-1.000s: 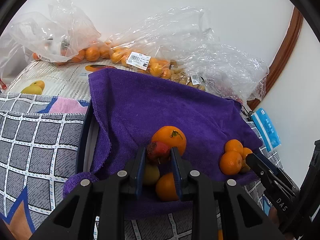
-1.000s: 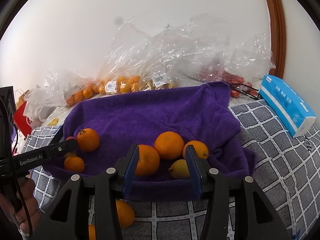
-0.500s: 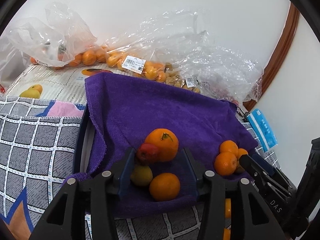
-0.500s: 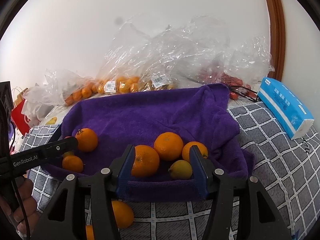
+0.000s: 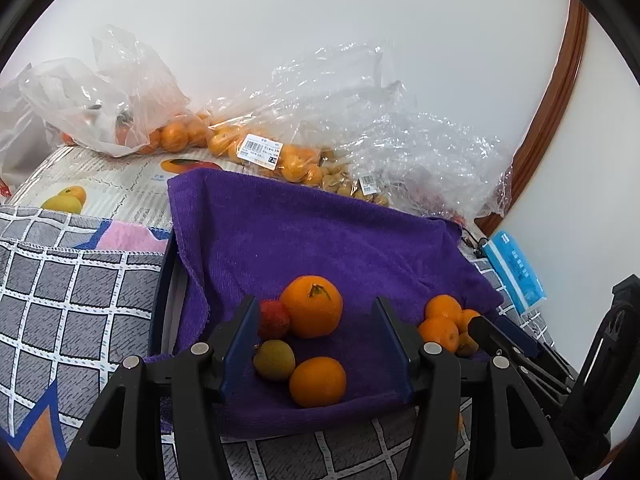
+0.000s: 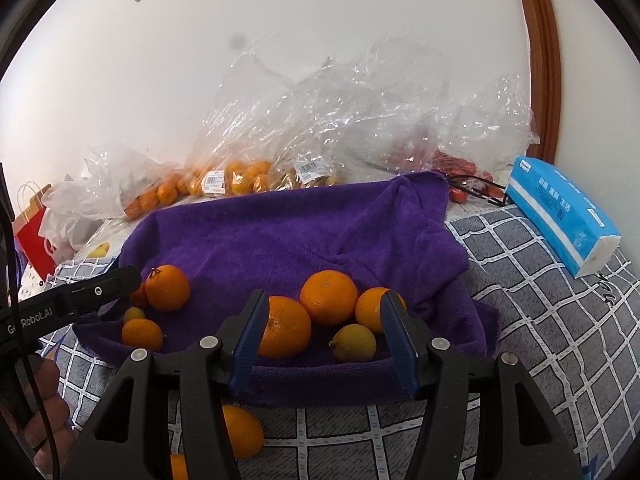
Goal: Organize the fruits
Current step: 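Open the left gripper releasing the red fruit on the towel, then lift both grippers off the towel and move them back over the bedspread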
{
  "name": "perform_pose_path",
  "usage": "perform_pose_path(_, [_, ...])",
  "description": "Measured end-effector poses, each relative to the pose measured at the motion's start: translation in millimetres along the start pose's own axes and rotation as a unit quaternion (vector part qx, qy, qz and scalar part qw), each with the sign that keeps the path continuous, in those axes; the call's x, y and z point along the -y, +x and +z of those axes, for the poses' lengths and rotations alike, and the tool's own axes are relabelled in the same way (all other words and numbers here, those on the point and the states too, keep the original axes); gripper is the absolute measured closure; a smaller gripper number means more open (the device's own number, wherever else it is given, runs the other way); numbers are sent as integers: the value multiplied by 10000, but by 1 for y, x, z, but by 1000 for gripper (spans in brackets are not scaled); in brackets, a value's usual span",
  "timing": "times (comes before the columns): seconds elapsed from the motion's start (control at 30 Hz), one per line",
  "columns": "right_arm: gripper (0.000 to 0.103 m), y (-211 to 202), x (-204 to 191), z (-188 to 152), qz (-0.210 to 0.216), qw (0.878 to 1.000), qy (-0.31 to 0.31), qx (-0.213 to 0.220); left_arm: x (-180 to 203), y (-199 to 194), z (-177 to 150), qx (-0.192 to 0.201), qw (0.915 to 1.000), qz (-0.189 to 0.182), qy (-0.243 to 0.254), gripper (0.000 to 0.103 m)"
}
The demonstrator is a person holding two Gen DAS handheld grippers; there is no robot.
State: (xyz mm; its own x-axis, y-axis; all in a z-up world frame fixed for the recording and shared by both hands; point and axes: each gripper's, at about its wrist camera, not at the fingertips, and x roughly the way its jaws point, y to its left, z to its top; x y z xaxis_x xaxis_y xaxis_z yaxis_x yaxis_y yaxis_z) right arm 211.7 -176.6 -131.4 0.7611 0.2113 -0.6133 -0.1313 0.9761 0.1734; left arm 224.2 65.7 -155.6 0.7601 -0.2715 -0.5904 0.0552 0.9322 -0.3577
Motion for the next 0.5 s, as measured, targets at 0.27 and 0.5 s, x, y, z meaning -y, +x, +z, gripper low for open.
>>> perform_pose_path(0.27, [46,-5,0,0,-6,9999,-48,105,0,-8,1,201,9997,112,-47,45])
perform_pose_path(0.5, [46,-13,-5,2,-264,9988,-272,300,7,-18,-1,482,9985,253,83,45])
